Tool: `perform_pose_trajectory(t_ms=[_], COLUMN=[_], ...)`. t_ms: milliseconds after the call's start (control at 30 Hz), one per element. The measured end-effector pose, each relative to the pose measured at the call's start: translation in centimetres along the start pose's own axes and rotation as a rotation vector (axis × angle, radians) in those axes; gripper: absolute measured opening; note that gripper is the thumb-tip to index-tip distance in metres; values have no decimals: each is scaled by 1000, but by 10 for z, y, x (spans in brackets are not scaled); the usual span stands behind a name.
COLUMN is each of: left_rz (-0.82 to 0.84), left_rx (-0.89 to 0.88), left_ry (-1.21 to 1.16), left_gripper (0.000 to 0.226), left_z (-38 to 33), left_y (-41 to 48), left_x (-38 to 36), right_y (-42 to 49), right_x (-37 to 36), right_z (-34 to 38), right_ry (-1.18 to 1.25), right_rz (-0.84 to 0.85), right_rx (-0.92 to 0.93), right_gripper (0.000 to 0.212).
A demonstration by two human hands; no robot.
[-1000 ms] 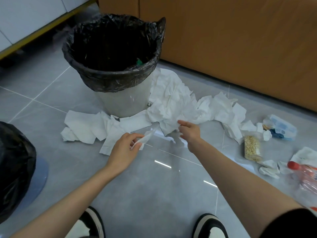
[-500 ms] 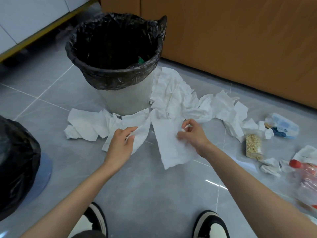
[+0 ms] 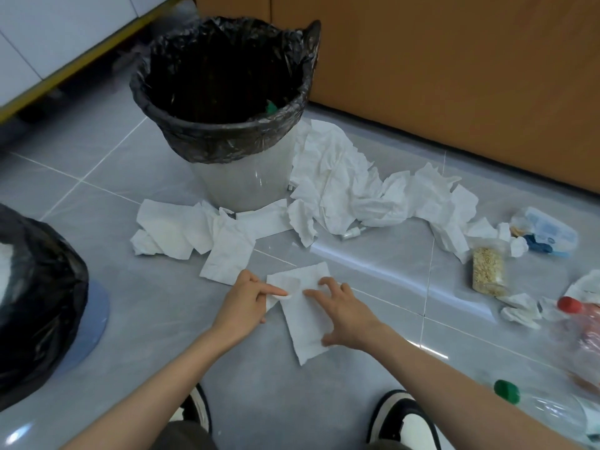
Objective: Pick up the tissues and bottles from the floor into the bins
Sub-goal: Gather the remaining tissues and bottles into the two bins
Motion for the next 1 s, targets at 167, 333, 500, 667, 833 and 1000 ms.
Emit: perform_pose_trajectory(t_ms=[167, 333, 500, 667, 833, 1000], left_rz=[-42, -241, -580, -831, -1096, -1064], left_rx=[-16, -73, -149, -226, -147, 78], left_ry=[-14, -36, -143, 30, 349, 646], left_gripper=[41, 46, 50, 40, 30, 21], left_z=[-13, -30, -58, -79, -65, -35], left_y=[0, -9, -37, -92, -161, -197], left_x=[14, 64, 153, 229, 294, 335], right_y=[11, 12, -2, -22, -38, -46], right_x=[18, 73, 155, 205, 211, 186], right_z=[7, 16, 89, 205, 322, 400], right_ry=[-105, 609, 949, 1042, 949, 418], right_rz=[-113, -260, -301, -212, -28, -146], right_rx=[22, -68, 170, 444, 638, 756], right_gripper=[35, 13, 5, 16, 31, 17])
Point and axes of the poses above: each hand's wrist, its own y-axis towards the middle knuckle, its own x-axis out of the back of the hand, z = x × y, the point moved 10 cm from there along y, towards the middle knuckle, and after that the axes turned 11 degrees about -x, right-handed, at the moved point
